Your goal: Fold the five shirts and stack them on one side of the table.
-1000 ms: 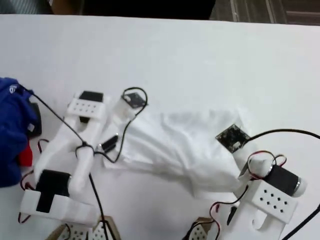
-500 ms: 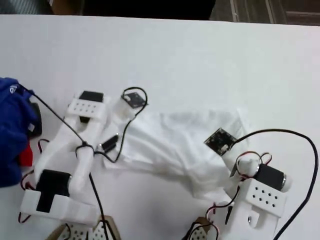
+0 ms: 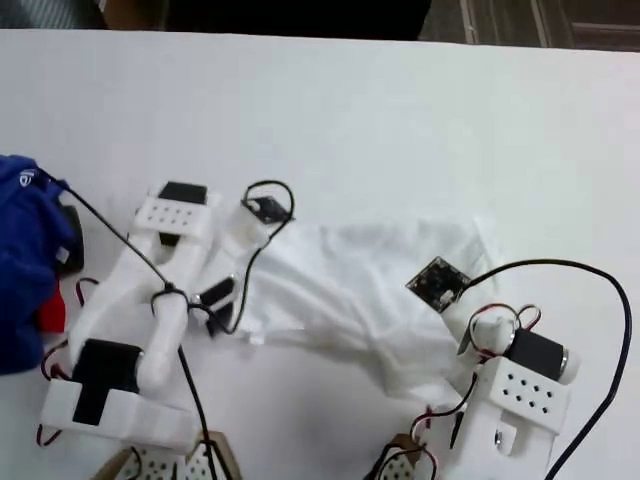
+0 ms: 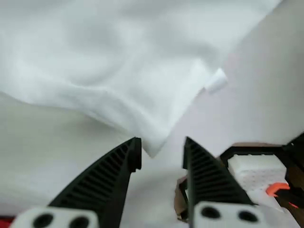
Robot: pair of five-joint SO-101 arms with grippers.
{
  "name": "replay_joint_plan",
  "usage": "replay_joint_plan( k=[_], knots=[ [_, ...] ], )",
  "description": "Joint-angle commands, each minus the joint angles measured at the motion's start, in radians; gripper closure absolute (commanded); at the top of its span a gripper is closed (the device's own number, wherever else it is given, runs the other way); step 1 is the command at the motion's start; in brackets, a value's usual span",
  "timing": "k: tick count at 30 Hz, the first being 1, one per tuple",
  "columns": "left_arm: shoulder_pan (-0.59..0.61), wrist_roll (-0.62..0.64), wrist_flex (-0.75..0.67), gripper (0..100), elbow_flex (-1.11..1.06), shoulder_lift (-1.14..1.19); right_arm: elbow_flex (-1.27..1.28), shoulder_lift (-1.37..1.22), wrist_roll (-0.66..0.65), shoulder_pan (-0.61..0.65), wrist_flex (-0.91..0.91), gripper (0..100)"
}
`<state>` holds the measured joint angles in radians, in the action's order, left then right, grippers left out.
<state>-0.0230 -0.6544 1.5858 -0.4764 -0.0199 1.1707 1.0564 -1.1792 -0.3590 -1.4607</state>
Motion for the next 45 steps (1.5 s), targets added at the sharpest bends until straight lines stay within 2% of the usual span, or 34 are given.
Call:
replay_joint_plan(
  k=[1,4,9,12,14,15,16,17,18,22,25,29,33,40,45],
  knots=[
    [0.029,0.003,0.107,77,0.120,-0.058,-0.089,0.022,-0.009,0.005,0.007,75.1],
    [0.071,0.003,0.192,78,0.294,-0.057,-0.175,0.022,-0.003,0.005,0.004,75.1],
    [0.137,0.006,0.193,78,0.552,-0.046,-0.328,0.022,0.000,0.005,0.015,75.1],
    [0.104,0.081,0.124,78,0.568,-0.046,-0.339,0.012,0.069,0.007,0.124,78.3],
    [0.061,0.135,0.069,83,0.544,-0.041,-0.318,0.010,0.175,0.025,0.239,91.5],
    [0.032,0.158,0.040,89,0.536,-0.031,-0.302,0.005,0.226,0.041,0.297,99.5],
    [0.008,0.181,0.014,96,0.532,-0.012,-0.284,-0.001,0.265,0.058,0.346,97.4],
    [-0.014,0.206,-0.011,99,0.530,0.011,-0.267,-0.013,0.301,0.079,0.389,95.5],
    [-0.032,0.226,-0.031,96,0.529,0.041,-0.252,-0.030,0.325,0.107,0.429,97.8],
    [-0.081,0.262,-0.120,97,0.535,0.201,-0.209,-0.163,0.365,0.223,0.576,97.8],
    [-0.086,0.290,-0.161,97,0.576,0.333,-0.210,-0.321,0.387,0.252,0.690,97.8],
    [-0.051,0.308,-0.146,97,0.737,0.485,-0.230,-0.538,0.388,0.249,0.831,97.8],
    [0.014,0.308,-0.103,97,0.911,0.595,-0.319,-0.760,0.388,0.239,0.897,97.8],
    [0.089,0.308,0.011,97,1.144,0.747,-0.508,-1.099,0.388,0.189,0.898,97.7],
    [0.086,0.307,0.089,97,1.234,0.818,-0.557,-1.141,0.388,0.150,0.898,97.7]
  ],
)
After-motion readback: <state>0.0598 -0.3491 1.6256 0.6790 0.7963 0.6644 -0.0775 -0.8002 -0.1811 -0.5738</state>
